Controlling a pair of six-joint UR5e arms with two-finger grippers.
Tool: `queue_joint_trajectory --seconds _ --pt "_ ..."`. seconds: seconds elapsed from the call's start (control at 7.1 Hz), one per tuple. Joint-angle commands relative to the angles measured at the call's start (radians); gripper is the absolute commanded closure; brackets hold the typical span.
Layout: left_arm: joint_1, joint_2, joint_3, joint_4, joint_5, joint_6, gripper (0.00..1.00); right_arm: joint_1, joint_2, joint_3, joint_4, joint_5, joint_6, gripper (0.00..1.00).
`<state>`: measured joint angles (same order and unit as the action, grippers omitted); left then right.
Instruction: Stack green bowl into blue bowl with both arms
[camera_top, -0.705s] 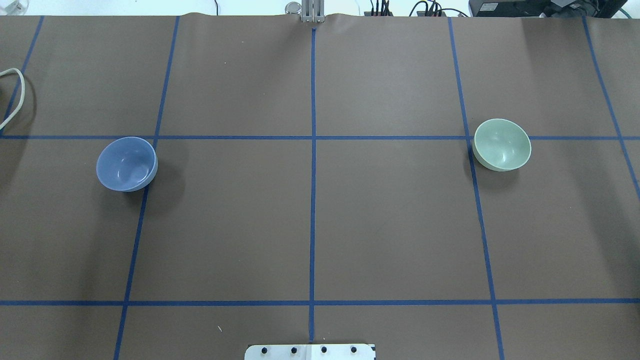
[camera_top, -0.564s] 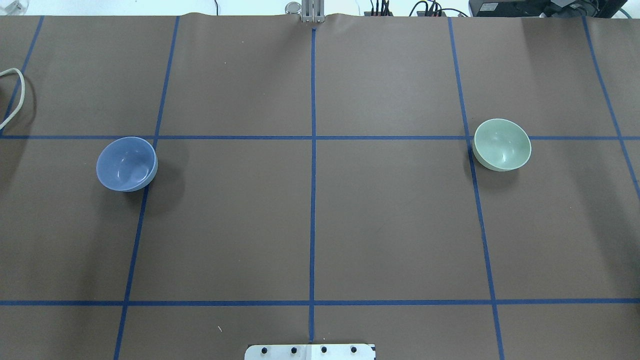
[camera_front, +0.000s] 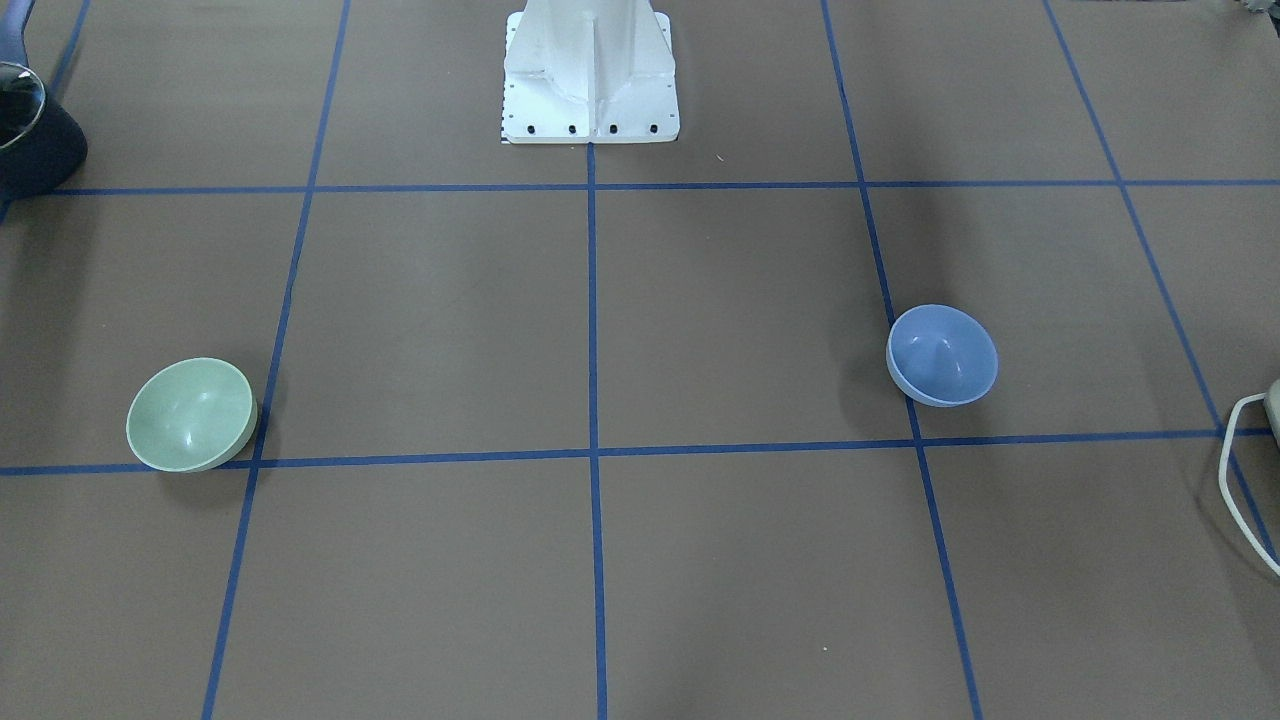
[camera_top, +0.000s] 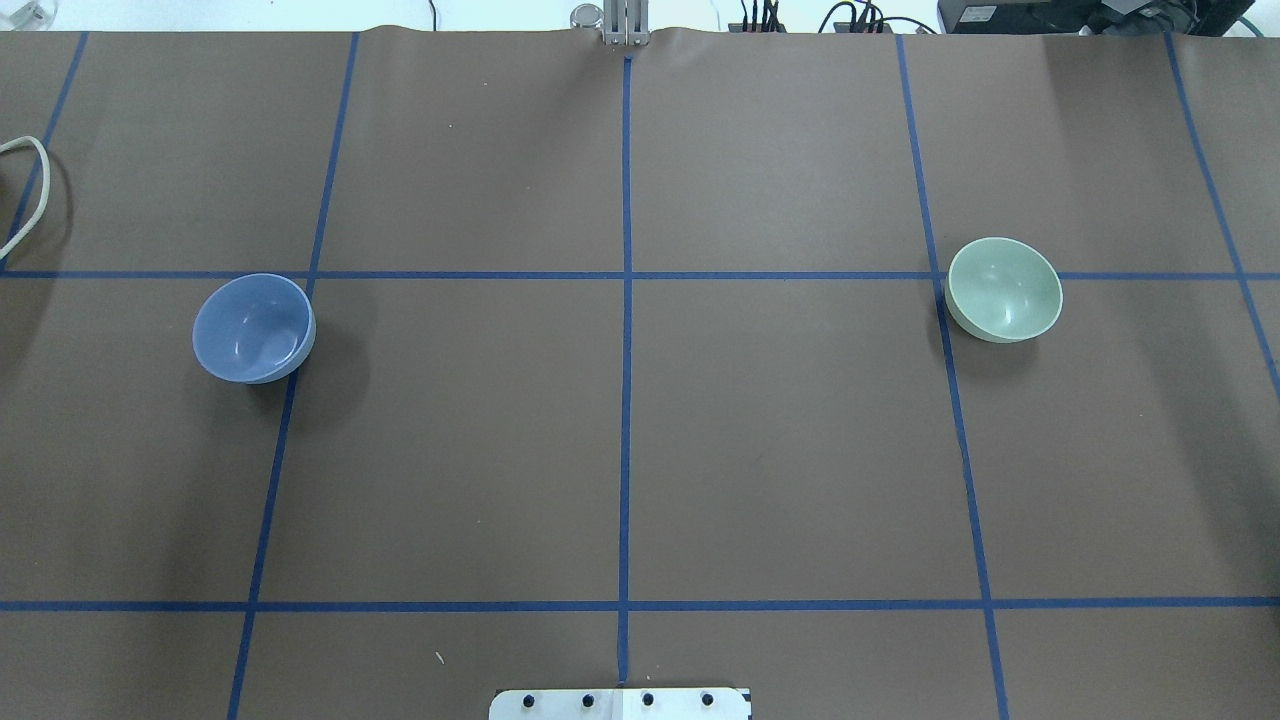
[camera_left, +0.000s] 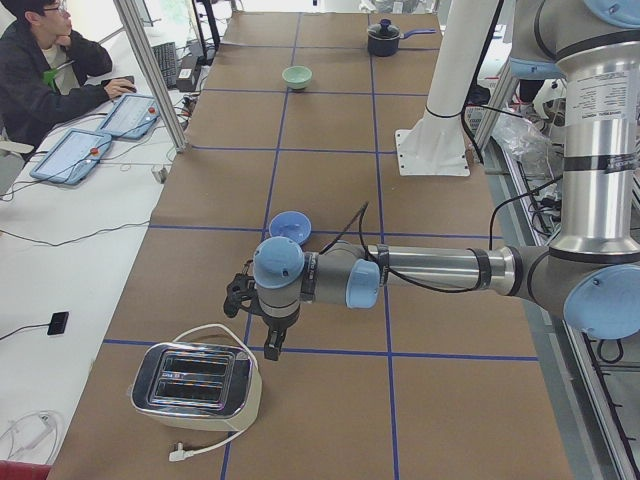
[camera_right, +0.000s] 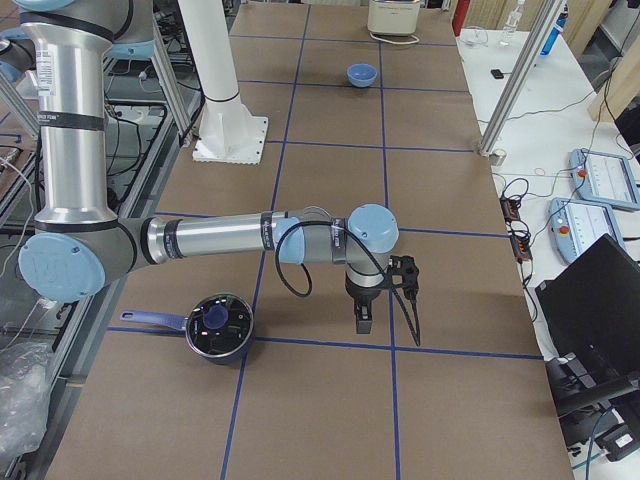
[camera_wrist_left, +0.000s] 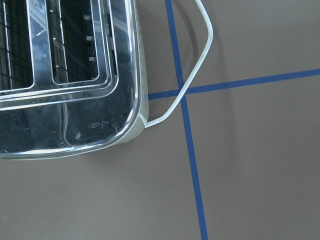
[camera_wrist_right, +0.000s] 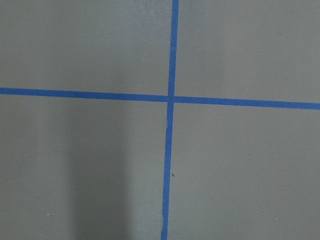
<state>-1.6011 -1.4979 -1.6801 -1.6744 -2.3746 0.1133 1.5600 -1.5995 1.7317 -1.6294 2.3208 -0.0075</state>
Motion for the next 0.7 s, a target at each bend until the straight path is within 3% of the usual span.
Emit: queue_joint_trajectory --seconds 0.0,0.28,0.56 --pt "0.001 -0.042 0.003 -0.091 -0.002 -0.006 0.02 -0.018 0.009 -0.004 0.106 0.034 0.056 0.00" --pt "0.003 -0.064 0.042 -0.106 -0.148 0.008 0.02 -0.125 0.044 -0.012 0.201 0.020 0.075 0.00" --pt "0.065 -0.077 0.031 -0.206 -0.144 -0.146 0.02 -0.145 0.052 -0.015 0.247 0.017 0.081 0.00"
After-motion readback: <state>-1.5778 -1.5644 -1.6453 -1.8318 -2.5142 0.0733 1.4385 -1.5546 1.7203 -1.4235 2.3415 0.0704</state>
